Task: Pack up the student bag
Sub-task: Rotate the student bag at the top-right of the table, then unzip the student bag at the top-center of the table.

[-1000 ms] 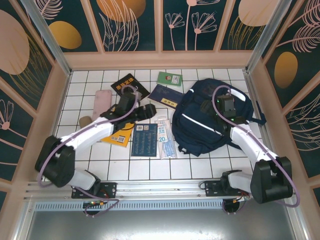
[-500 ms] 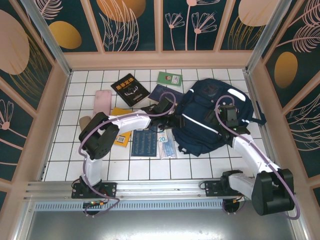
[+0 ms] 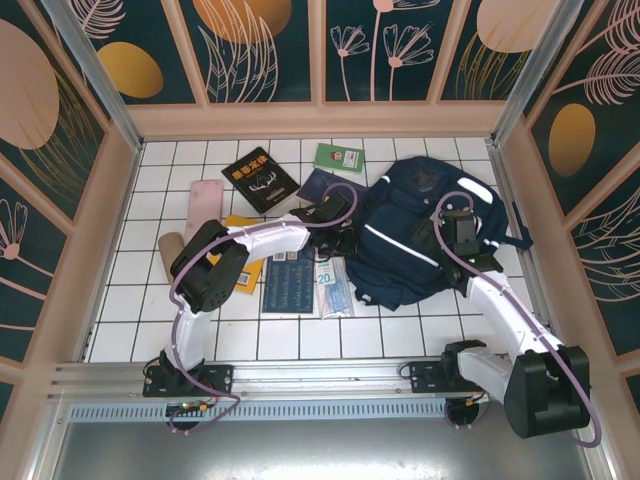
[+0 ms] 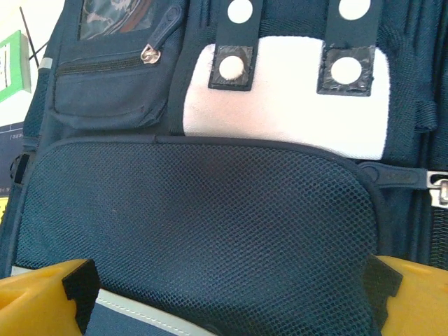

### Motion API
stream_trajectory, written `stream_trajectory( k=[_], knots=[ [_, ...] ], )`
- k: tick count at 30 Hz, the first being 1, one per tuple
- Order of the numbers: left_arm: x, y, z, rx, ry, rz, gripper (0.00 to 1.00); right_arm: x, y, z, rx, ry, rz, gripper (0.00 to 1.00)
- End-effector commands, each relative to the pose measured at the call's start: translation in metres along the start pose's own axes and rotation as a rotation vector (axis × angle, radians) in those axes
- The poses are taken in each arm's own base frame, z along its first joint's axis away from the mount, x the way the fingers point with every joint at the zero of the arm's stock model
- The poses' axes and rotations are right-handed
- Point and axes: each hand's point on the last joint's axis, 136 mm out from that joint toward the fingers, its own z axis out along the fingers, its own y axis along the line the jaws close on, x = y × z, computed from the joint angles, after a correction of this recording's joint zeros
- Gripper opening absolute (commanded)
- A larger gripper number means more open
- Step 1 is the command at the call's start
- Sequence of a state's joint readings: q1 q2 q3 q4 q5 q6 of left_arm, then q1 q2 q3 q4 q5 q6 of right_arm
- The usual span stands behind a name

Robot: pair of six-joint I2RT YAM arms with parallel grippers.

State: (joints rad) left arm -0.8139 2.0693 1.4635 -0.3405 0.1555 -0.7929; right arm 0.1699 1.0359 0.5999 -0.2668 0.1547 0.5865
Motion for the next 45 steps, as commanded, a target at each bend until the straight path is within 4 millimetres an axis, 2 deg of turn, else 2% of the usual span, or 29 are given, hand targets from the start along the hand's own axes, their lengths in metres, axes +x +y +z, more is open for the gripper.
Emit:
stream_trajectory(
  k=[1, 5, 8, 12, 17, 20, 21, 23, 24, 26, 28, 31, 35, 39, 43, 45],
  knots=[
    [-0.040, -0.021, -0.047, -0.031, -0.139, 0.079, 0.00, -0.017, 0.003, -0.013, -0.004, -0.050, 0.028, 0.99],
    [-0.076, -0.019, -0.084, -0.151, -0.255, 0.175, 0.00, -0.018, 0.013, -0.018, -0.050, -0.041, 0.010, 0.99],
    [-0.103, -0.006, -0.100, -0.218, -0.301, 0.220, 0.00, -0.015, 0.025, -0.019, -0.106, -0.022, -0.008, 0.99],
    [-0.143, 0.016, -0.111, -0.218, -0.349, 0.258, 0.00, -0.007, 0.042, -0.024, -0.187, -0.003, -0.043, 0.99],
    [-0.189, 0.024, -0.110, -0.261, -0.416, 0.350, 0.00, 0.010, 0.056, -0.024, -0.232, 0.037, -0.083, 0.99],
    [-0.209, 0.031, -0.102, -0.308, -0.428, 0.381, 0.22, 0.020, 0.061, -0.022, -0.239, 0.064, -0.097, 0.99],
    [-0.215, 0.034, -0.100, -0.321, -0.432, 0.376, 0.26, 0.023, 0.060, -0.021, -0.234, 0.074, -0.093, 0.99],
    [-0.220, 0.032, -0.098, -0.313, -0.424, 0.370, 0.45, 0.027, 0.058, -0.018, -0.226, 0.087, -0.087, 0.97],
    [-0.221, 0.030, -0.101, -0.305, -0.423, 0.364, 0.51, 0.029, 0.057, -0.018, -0.223, 0.094, -0.085, 0.96],
    [-0.218, 0.023, -0.107, -0.265, -0.422, 0.344, 0.59, 0.033, 0.054, -0.016, -0.215, 0.101, -0.076, 0.94],
    [-0.210, 0.016, -0.115, -0.209, -0.419, 0.317, 0.61, 0.036, 0.050, -0.013, -0.209, 0.108, -0.069, 0.93],
    [-0.185, 0.011, -0.119, -0.112, -0.396, 0.263, 0.62, 0.044, 0.043, -0.007, -0.183, 0.131, -0.048, 0.89],
    [-0.140, 0.005, -0.121, 0.015, -0.365, 0.181, 0.62, 0.054, 0.025, 0.007, -0.144, 0.187, 0.021, 0.84],
    [-0.095, -0.012, -0.122, 0.082, -0.356, 0.156, 0.62, 0.051, 0.009, 0.017, -0.163, 0.204, 0.132, 0.76],
    [-0.045, -0.028, -0.110, 0.133, -0.317, 0.157, 0.59, 0.043, 0.003, 0.023, -0.215, 0.189, 0.207, 0.72],
    [-0.021, -0.033, -0.099, 0.138, -0.299, 0.162, 0.57, 0.042, -0.005, 0.029, -0.227, 0.191, 0.263, 0.69]
  ],
)
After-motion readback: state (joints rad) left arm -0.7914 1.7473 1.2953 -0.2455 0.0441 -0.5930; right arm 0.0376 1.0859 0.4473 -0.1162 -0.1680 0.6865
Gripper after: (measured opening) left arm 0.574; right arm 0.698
